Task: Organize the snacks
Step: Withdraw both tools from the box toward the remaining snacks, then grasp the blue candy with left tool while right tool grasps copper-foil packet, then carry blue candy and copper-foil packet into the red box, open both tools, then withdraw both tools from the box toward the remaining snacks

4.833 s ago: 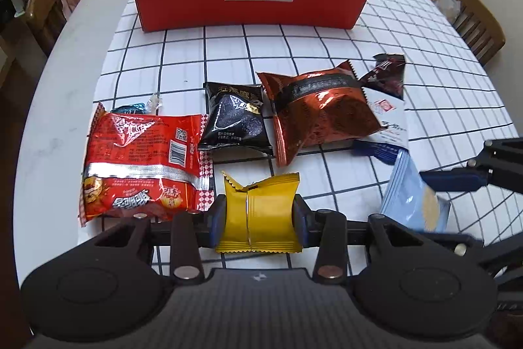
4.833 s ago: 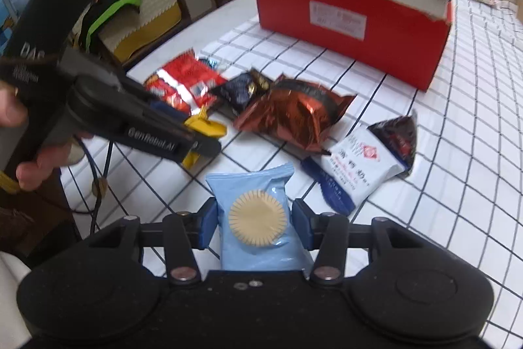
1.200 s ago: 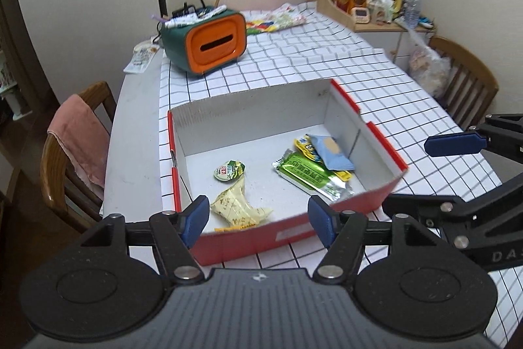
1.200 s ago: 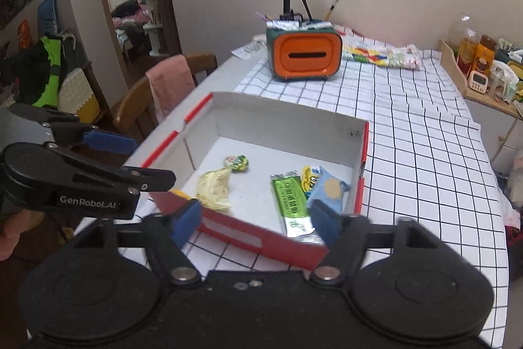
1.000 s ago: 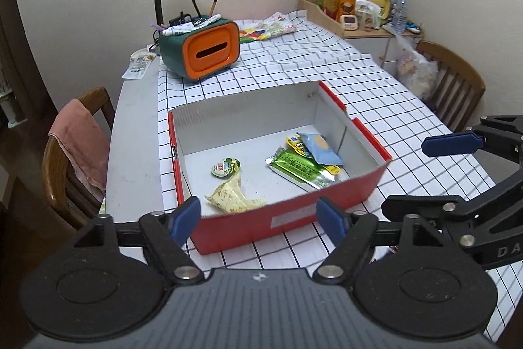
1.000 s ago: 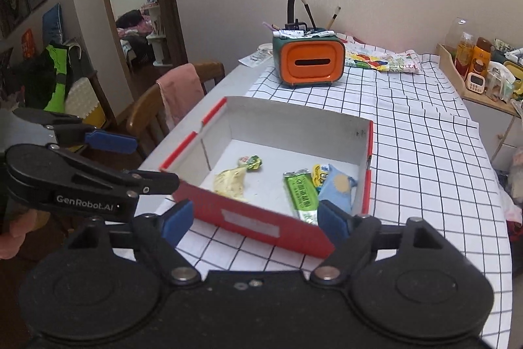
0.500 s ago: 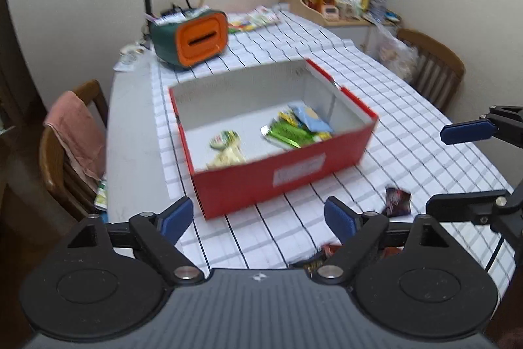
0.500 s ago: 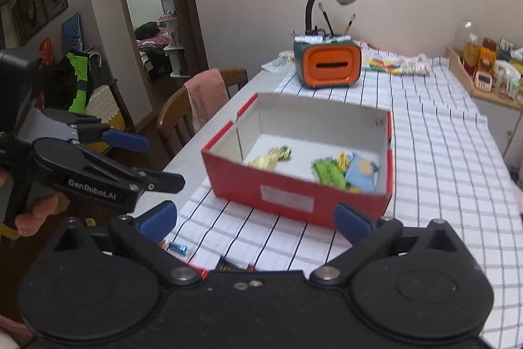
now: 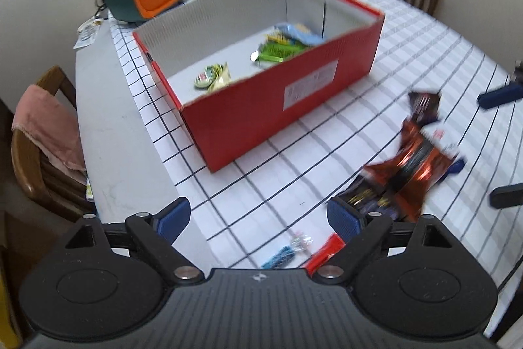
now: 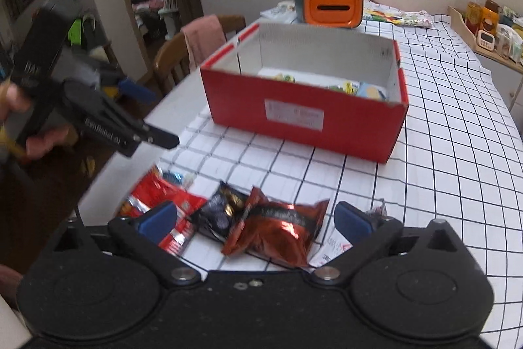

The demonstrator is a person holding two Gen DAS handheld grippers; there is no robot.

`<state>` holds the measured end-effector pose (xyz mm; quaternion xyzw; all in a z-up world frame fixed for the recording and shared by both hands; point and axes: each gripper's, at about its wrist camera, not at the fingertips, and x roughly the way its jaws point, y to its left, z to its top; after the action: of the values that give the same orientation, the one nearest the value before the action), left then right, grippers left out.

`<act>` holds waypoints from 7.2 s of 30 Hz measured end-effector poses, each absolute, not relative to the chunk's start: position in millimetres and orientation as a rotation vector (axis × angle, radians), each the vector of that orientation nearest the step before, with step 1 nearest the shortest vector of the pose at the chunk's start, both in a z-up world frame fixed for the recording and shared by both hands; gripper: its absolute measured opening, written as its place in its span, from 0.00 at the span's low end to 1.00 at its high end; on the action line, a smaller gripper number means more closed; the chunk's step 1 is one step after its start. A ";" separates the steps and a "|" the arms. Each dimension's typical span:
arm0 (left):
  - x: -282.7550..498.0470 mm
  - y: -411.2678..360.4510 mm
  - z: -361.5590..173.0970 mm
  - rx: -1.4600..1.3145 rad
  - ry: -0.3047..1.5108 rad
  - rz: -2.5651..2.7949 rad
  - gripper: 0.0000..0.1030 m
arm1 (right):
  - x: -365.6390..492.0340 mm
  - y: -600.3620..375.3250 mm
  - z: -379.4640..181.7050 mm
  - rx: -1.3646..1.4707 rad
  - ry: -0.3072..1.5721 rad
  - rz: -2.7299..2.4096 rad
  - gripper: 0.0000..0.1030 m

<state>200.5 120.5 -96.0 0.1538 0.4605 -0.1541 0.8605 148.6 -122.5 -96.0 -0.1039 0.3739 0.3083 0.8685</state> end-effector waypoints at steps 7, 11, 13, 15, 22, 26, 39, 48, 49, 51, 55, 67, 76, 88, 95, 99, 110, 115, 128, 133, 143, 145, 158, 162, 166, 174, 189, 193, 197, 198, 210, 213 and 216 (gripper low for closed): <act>225.7 131.7 -138.4 0.408 1.083 -0.347 0.88 | 156.1 -107.8 -113.5 -0.282 0.816 0.684 1.00; 227.2 135.9 -145.5 0.407 1.101 -0.396 0.87 | 166.7 -99.5 -117.9 -0.373 0.817 0.725 1.00; 224.2 134.9 -145.6 0.421 1.103 -0.432 0.85 | 171.3 -95.3 -122.6 -0.432 0.823 0.745 1.00; 221.4 131.3 -146.4 0.448 1.112 -0.473 0.76 | 175.4 -91.6 -126.3 -0.491 0.823 0.770 0.99; 215.9 122.3 -155.7 0.510 1.159 -0.528 0.51 | 195.8 -80.8 -137.7 -0.662 0.867 0.856 0.85; 213.3 118.1 -158.5 0.521 1.171 -0.557 0.43 | 205.3 -77.5 -141.8 -0.704 0.881 0.898 0.85; 200.2 105.8 -157.6 0.504 1.178 -0.553 0.11 | 209.4 -78.5 -153.6 -0.690 0.902 0.927 0.72; 196.6 115.3 -157.0 0.350 1.172 -0.453 0.11 | 195.1 -88.0 -146.2 -0.542 0.873 0.773 0.44; 196.2 117.6 -156.5 0.329 1.169 -0.444 0.11 | 193.6 -88.6 -146.4 -0.527 0.875 0.768 0.32; 195.6 122.6 -155.1 0.288 1.163 -0.427 0.11 | 189.5 -89.1 -146.3 -0.527 0.870 0.751 0.32; 192.8 129.0 -152.8 0.250 1.148 -0.399 0.11 | 182.5 -88.8 -143.3 -0.579 0.859 0.768 0.32; 183.0 147.8 -137.4 0.132 1.103 -0.331 0.11 | 177.1 -91.4 -140.3 -0.674 0.857 0.903 0.86; 176.8 148.2 -130.3 0.086 1.090 -0.324 0.11 | 171.7 -74.3 -164.8 -0.883 0.824 0.876 0.83; 171.2 150.8 -131.6 0.078 1.085 -0.285 0.11 | 177.5 -78.9 -162.7 -0.798 0.842 0.775 0.51; 169.0 159.1 -115.4 0.032 1.043 -0.254 0.11 | 179.9 -90.2 -128.6 -0.591 0.821 0.710 0.49; 168.4 161.9 -102.2 0.007 1.011 -0.240 0.11 | 183.1 -96.9 -109.6 -0.468 0.813 0.673 0.49; 176.0 151.7 -43.3 -0.043 0.879 -0.199 0.11 | 200.5 -106.6 -46.6 -0.266 0.722 0.593 0.49; 190.8 142.2 -13.3 -0.045 0.817 -0.177 0.11 | 219.9 -106.8 -22.1 -0.216 0.676 0.575 0.49; 269.9 124.6 2.1 -0.049 0.806 -0.072 0.11 | 291.9 -102.3 0.1 -0.178 0.652 0.503 0.49; 302.7 123.5 -3.3 -0.060 0.834 -0.034 0.11 | 322.8 -100.7 -6.4 -0.172 0.671 0.478 0.49; 359.6 111.5 -31.3 -0.022 0.943 0.010 0.11 | 390.1 -87.1 -39.1 -0.210 0.783 0.443 0.49; 368.0 106.7 -39.6 -0.001 0.971 0.019 0.11 | 399.6 -82.3 -48.6 -0.234 0.815 0.447 0.49; 398.8 87.9 -84.1 0.109 1.129 0.024 0.11 | 422.1 -58.9 -108.3 -0.416 0.938 0.462 0.49; 399.5 83.9 -90.6 0.133 1.142 0.032 0.11 | 421.4 -57.2 -115.3 -0.448 0.944 0.449 0.49; 397.5 81.4 -87.8 0.142 1.128 0.032 0.11 | 419.9 -59.7 -115.6 -0.443 0.943 0.459 0.49; 386.5 80.6 -80.1 0.134 1.100 0.034 0.13 | 407.4 -67.3 -100.3 -0.407 0.913 0.465 0.59; 342.4 79.4 -40.6 0.094 0.986 -0.020 0.38 | 357.0 -93.9 -47.2 -0.249 0.834 0.506 0.74; 324.7 77.7 -28.7 0.108 0.933 -0.036 0.55 | 339.0 -99.3 -34.5 -0.233 0.803 0.522 0.80; 308.1 75.8 -17.3 0.107 0.904 -0.055 0.56 | 322.4 -103.7 -24.4 -0.208 0.789 0.528 0.83; 303.7 75.2 -14.2 0.109 0.894 -0.059 0.59 | 318.0 -105.0 -22.0 -0.200 0.785 0.532 0.84; 252.2 77.8 8.7 0.061 0.798 -0.087 0.80 | 260.2 -116.9 -4.3 -0.145 0.715 0.569 0.99; 241.6 80.1 6.8 0.049 0.798 -0.091 0.81 | 246.7 -120.9 -3.6 -0.127 0.712 0.585 1.00; 230.6 80.7 4.4 0.039 0.800 -0.102 0.81 | 234.9 -124.3 -4.8 -0.122 0.710 0.586 1.00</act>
<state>230.6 80.7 4.4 0.0190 0.3891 -0.0497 0.9196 234.9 -124.3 -4.8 -0.0589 0.3425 0.2824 0.8941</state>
